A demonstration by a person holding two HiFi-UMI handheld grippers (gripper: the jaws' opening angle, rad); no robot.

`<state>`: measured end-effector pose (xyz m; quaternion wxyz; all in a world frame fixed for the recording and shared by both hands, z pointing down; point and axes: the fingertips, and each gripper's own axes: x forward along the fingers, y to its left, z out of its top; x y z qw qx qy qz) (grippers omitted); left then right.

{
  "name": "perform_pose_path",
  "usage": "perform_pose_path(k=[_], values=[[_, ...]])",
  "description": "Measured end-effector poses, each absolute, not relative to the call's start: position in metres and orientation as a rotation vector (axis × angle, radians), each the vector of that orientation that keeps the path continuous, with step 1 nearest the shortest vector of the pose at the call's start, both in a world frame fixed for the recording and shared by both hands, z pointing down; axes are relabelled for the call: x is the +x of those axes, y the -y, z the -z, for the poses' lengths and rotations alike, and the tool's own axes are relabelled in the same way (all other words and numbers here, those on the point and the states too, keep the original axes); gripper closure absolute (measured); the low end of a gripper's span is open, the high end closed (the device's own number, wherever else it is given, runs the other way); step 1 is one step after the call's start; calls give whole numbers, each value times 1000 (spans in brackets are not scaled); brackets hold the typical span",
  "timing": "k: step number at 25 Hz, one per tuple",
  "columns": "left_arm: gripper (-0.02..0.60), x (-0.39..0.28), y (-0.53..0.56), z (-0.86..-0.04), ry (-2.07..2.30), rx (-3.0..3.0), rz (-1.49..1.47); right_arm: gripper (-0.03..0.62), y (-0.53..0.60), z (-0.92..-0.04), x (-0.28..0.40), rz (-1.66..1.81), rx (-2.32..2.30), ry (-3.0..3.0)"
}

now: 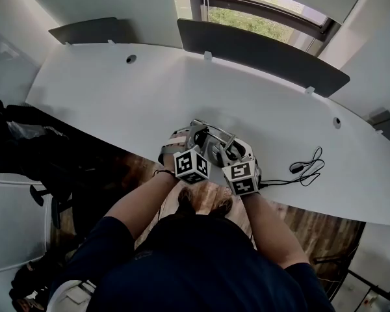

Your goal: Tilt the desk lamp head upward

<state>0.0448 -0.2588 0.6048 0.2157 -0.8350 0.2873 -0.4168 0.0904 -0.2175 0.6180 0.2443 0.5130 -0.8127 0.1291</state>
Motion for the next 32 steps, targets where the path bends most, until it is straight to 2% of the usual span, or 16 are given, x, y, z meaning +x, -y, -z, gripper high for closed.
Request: perform_pose_path(k=[15, 32], values=[[515, 31, 267, -538, -792, -2100, 1081, 451, 217, -618, 91, -422, 1428, 2215], [480, 49, 247, -480, -625, -1786, 1024, 451, 216, -621, 92, -425, 1431, 2202]])
